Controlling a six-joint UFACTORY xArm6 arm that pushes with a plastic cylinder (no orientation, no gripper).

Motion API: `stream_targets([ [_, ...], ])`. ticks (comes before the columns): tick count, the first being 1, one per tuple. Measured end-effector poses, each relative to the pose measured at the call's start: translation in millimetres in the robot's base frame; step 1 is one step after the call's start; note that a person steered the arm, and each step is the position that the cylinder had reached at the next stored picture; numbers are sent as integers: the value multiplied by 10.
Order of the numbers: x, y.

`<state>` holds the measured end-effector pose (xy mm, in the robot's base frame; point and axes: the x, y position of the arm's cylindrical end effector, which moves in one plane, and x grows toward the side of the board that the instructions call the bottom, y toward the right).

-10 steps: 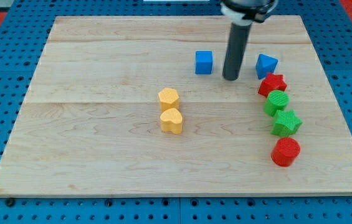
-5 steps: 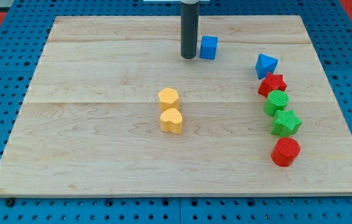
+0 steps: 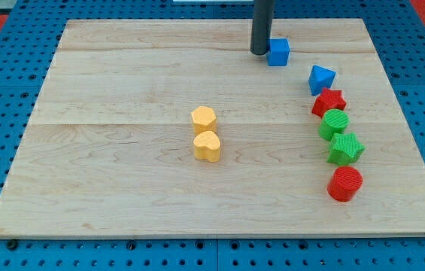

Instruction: Place the blue cube above the blue triangle

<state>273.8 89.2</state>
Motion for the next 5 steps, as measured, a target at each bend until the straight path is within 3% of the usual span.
stream_targets([
  [2,141,608],
  [4,475,595],
  [5,64,589],
])
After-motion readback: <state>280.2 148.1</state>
